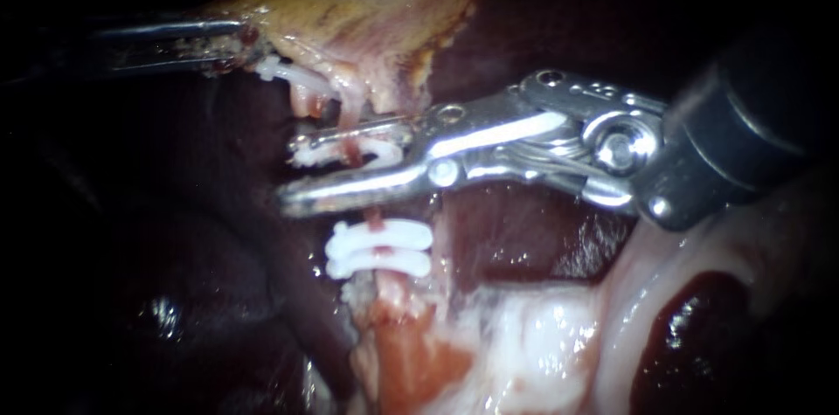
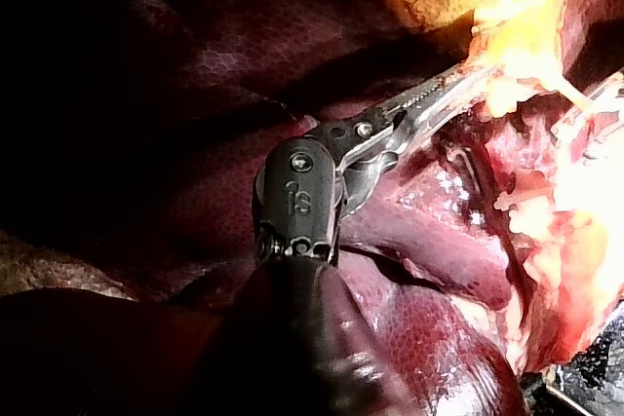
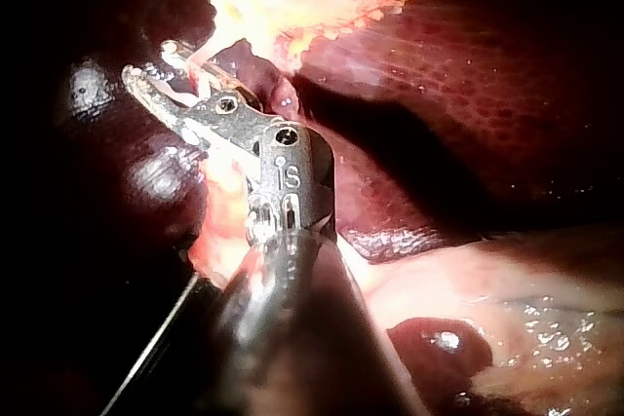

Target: Clipping third clip right tube

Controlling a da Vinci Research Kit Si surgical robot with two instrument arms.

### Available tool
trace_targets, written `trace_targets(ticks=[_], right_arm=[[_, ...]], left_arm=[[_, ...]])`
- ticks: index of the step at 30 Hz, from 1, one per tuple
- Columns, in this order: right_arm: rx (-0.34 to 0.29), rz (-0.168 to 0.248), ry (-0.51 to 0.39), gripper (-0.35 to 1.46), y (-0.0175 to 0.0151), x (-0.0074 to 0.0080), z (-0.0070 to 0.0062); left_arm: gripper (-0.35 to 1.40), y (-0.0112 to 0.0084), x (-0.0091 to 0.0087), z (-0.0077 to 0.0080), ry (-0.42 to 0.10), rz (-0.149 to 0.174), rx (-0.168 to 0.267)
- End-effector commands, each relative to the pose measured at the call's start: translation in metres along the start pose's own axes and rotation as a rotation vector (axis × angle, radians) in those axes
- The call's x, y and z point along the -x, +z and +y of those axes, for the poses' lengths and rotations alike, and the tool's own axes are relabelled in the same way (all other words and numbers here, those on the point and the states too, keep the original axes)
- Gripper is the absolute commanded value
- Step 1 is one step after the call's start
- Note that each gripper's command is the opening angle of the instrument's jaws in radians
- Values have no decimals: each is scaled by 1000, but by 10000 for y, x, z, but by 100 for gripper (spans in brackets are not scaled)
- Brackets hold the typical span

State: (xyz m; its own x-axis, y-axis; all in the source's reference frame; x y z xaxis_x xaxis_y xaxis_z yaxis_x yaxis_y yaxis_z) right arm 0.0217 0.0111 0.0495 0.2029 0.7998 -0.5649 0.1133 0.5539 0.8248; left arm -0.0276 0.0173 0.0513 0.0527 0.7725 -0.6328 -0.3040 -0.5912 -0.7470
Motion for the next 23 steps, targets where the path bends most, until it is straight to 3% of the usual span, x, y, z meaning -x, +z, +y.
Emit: trace_targets(ticks=[1, 7, 11, 14, 23], right_arm=[[2, 0, 8, -8, 0, 0, 0], [2, 1, 49, -35, -2, 1, 1], [34, -12, 66, -35, -5, 2, 0], [55, -45, 66, -35, -7, 3, 1], [57, -45, 64, -35, -5, 6, 3]], left_arm=[[-35, 0, 0, 0, 0, 0, -1], [-35, 1, 0, -1, 0, 0, -1], [-35, 1, 0, -1, 0, 0, -1], [-35, 1, 0, -1, 0, 0, -1], [-35, 1, 0, -1, 0, 0, -1]])
